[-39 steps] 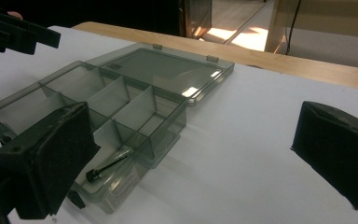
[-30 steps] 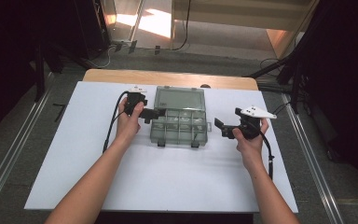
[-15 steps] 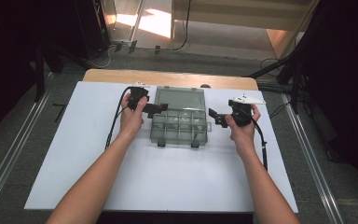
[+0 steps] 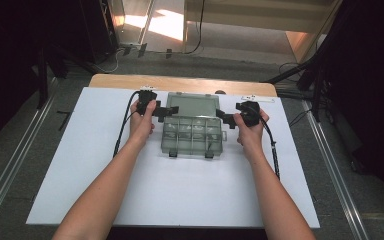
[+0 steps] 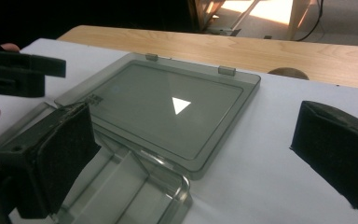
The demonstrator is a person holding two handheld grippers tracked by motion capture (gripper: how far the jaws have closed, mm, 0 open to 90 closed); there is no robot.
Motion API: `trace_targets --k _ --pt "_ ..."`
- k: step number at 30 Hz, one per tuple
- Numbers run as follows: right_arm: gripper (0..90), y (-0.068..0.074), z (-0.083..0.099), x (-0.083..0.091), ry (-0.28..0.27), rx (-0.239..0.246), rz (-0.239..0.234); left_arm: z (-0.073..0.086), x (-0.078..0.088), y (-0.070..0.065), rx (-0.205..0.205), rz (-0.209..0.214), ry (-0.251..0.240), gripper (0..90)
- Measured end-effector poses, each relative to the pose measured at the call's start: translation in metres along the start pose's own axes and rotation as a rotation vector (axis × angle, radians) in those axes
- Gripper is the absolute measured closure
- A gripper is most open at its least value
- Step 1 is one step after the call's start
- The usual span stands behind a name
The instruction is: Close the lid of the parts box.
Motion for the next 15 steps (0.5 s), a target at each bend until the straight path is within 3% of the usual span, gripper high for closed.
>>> trace_targets --k 2,5,8,10,15 --pt "0.0 0.000 -0.001 -0.004 0.005 -0.024 -0.014 0.000 -0.002 0.000 0.020 0.032 0.014 7.3" --pt "3.7 -0.002 -0.001 -0.011 0.022 -0.039 -0.019 -0.001 -0.003 0.003 0.044 0.029 0.009 7.3" --pt "14.4 -0.003 0.000 -0.017 0.037 -0.043 0.000 0.000 -0.006 0.006 0.070 0.008 0.018 7.7" --pt "15.8 -0.001 0.002 -0.022 0.050 -0.051 -0.020 0.001 -0.007 0.009 0.072 -0.025 0.023 13.6" --pt "25.3 -0.002 0.008 -0.033 0.101 -0.080 -0.021 0.000 -0.010 0.013 0.132 0.004 0.016 13.8"
Point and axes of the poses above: each handheld gripper's, and its own axes: x roughly backward along the jaws, z roughly out of its underside, y roughly to its left, the point moved 9 cm from there along -x, roughly forward along the jaws, and after that the axes turned 4 degrees about z, right-handed, at the moved point
